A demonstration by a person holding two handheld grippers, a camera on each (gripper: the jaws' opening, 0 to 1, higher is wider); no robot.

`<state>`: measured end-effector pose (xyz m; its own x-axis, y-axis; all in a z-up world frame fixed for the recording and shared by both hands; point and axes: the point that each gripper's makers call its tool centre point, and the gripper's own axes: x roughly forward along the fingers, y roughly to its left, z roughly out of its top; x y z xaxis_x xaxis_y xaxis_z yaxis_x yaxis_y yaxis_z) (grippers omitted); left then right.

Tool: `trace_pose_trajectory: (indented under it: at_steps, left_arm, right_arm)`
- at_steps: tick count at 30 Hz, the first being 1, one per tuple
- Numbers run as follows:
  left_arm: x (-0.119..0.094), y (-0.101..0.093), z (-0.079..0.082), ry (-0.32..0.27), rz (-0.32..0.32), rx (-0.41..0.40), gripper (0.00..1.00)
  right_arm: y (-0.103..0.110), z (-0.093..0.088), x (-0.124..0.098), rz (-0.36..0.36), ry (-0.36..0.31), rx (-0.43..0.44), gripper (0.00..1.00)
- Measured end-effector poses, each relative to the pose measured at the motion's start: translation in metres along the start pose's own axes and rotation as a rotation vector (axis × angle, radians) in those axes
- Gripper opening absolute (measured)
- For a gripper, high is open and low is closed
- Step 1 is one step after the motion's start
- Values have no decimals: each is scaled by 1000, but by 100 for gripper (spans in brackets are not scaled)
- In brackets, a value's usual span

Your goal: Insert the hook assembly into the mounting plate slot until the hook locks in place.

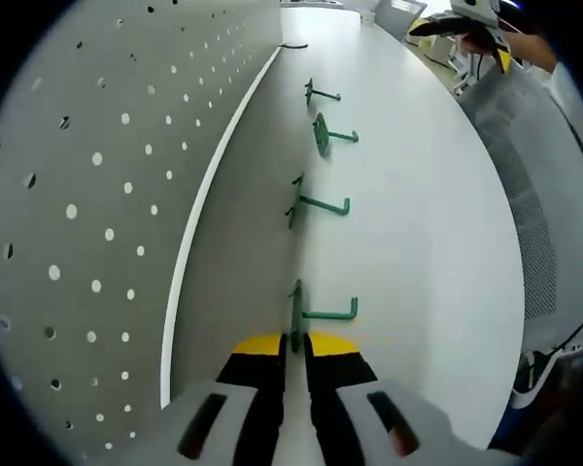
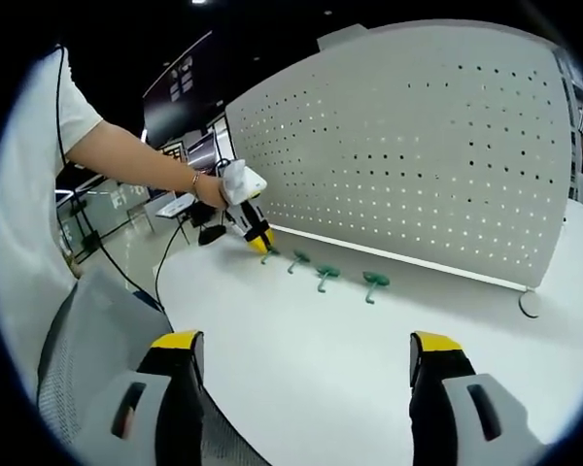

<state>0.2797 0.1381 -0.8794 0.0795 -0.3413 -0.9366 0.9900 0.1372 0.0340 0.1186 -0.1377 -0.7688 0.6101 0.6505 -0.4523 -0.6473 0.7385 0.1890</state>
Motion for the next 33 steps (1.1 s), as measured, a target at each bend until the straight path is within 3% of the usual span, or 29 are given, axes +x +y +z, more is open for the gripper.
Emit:
trace_pose_trajectory:
  at_steps: [14,29,32,33]
  left_arm:
    - [1,2,0,-5,74,-20,4]
    - [2,1,0,-11,67,-23,3]
    - [1,2,-1,-28,64,-26,3]
    - [2,1,2,-57,57,-66,3]
  right_arm:
    - [2,4,1,3,-8,2,84]
    - [1,2,0,-6,-8,3,84]
    - [1,3,1,-5,-10,3,84]
    - [2,4,1,-4,-11,2,84]
